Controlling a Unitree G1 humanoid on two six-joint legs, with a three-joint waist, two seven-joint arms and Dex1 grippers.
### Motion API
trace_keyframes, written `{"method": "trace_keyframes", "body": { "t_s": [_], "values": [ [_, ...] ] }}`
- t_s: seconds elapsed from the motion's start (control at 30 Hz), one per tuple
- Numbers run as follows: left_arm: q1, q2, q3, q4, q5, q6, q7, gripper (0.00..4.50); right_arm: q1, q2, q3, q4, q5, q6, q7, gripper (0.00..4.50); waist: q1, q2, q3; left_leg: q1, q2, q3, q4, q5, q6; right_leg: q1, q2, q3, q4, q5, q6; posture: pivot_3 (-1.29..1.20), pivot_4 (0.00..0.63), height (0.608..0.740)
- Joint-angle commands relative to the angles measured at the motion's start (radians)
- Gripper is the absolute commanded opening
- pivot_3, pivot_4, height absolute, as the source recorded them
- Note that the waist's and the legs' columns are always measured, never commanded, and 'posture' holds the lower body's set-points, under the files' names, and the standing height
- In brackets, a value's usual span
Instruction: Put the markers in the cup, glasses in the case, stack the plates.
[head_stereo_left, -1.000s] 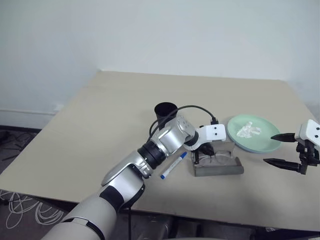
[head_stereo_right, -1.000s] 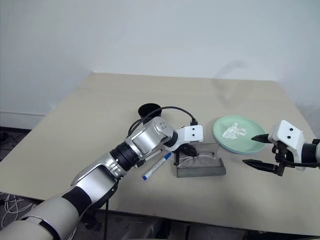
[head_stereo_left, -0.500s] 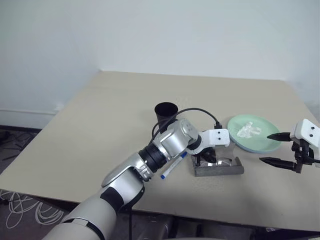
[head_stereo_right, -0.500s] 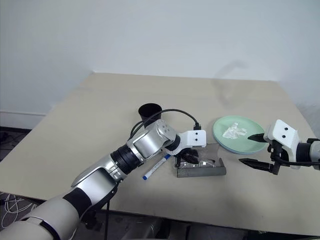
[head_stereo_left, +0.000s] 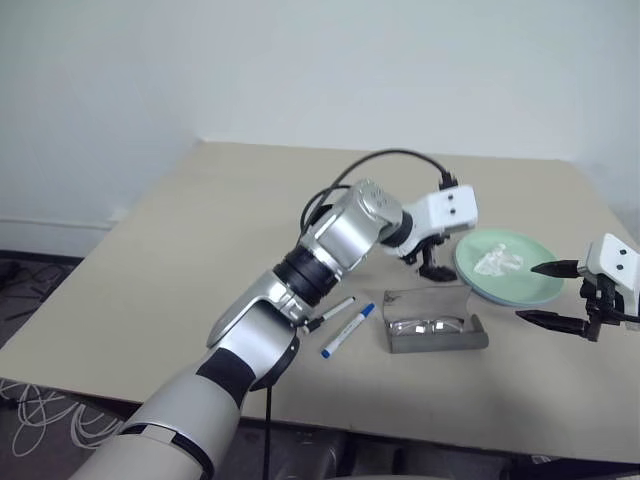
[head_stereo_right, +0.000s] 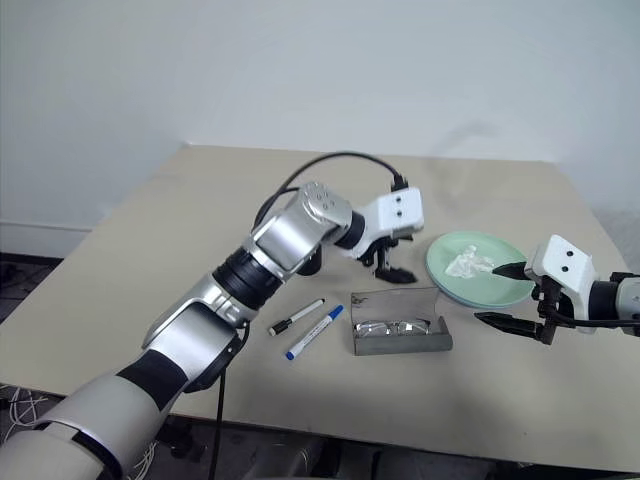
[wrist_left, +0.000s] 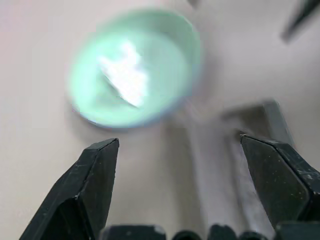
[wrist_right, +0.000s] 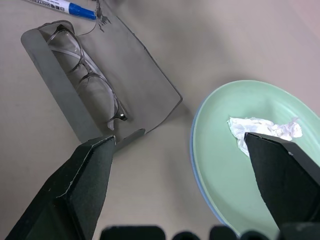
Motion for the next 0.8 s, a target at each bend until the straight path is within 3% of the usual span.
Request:
{"method": "trace_keyframes", "body": {
  "t_s": [0.03, 0.27, 0.6, 0.8],
  "values": [
    [-0.011, 0.002, 0.025, 0.079, 0.032, -0.097, 0.052, 3.15, -0.036, -0.013, -0.019, 0.007, -0.001, -0.019, -0.003, 4.5, 0.0, 0.0, 0.0, 0.0, 0.0, 0.0, 0.0, 0.0, 0.0, 0.0, 0.0, 0.0, 0.0, 0.0, 0.0, 0.0, 0.0, 0.722],
    [0.044, -0.017, -0.018, 0.218, 0.117, -0.23, 0.133, 0.75, -0.041, -0.025, -0.037, 0.021, 0.011, -0.023, 0.017, 4.5, 0.0, 0.0, 0.0, 0.0, 0.0, 0.0, 0.001, 0.0, 0.0, 0.0, 0.0, 0.0, 0.0, 0.002, 0.002, 0.0, 0.0, 0.722],
    [0.135, -0.069, -0.067, 0.221, 0.196, -0.265, 0.133, 0.75, -0.036, -0.016, -0.038, 0.001, 0.01, -0.023, 0.012, 4.5, 0.0, 0.001, -0.001, -0.003, -0.001, 0.0, 0.005, 0.0, 0.001, 0.0, 0.0, 0.001, 0.0, 0.004, 0.006, 0.0, 0.0, 0.722],
    [0.211, -0.013, -0.104, 0.011, 0.2, -0.205, 0.007, 0.75, -0.033, -0.009, -0.035, -0.019, 0.013, -0.017, 0.0, 4.5, 0.0, 0.003, -0.002, -0.003, -0.001, 0.0, 0.005, 0.0, 0.001, -0.001, 0.0, 0.001, 0.001, 0.004, 0.006, 0.0, 0.0, 0.722]
  ]
}}
